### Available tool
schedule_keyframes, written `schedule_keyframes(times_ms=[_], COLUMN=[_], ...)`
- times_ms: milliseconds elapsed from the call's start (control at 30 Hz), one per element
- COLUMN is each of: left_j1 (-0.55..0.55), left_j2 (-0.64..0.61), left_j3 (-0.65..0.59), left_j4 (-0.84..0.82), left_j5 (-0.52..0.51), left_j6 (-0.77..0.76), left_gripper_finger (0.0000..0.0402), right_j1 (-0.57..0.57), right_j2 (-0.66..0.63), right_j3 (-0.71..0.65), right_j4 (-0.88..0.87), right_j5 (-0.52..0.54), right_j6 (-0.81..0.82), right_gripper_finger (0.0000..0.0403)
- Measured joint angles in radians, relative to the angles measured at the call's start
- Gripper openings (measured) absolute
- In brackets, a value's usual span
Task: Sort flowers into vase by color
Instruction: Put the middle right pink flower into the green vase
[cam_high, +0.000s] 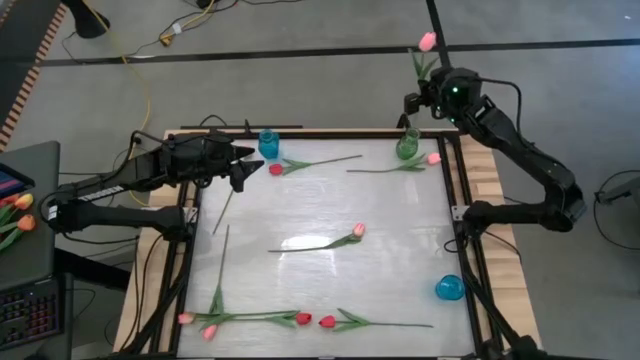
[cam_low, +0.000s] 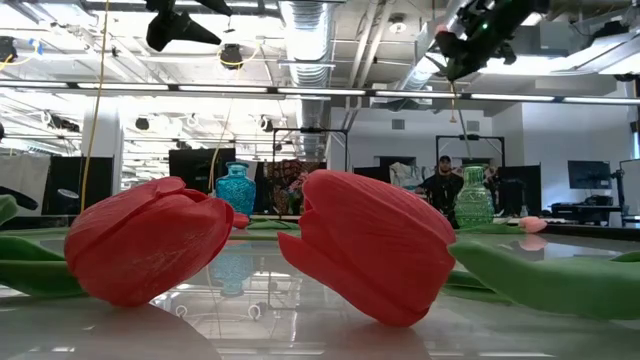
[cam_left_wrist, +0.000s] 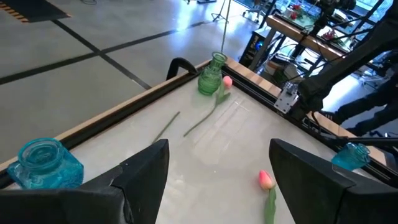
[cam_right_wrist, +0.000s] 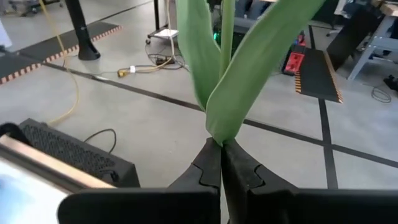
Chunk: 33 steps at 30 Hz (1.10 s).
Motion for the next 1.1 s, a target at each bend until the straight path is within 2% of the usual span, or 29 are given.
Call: schedule_keyframes(times_ms=[667,967,1100], left_j1=[0.000,0.000,0.000], left_j2=[0.000,0.000,0.000], left_j3=[0.000,0.000,0.000], left_j4=[0.000,0.000,0.000], left_j5=[-0.007,-0.007,-0.007], left_j6=[-0.023,-0.038,-0.041], left_gripper_finger=[0.0265,0.0265,0.0265], right_j1=[-0.005,-0.009,0.001], right_j2=[0.001,0.000,-0.003], right_j3=[-0.191,-0.217,-0.217], right_j4=[0.096,0.080,0.048], right_j5=[0.000,0.002,0.002], right_j6=[0.003,0.006,0.007], right_gripper_finger=[0.0033,0.0040,0.0055])
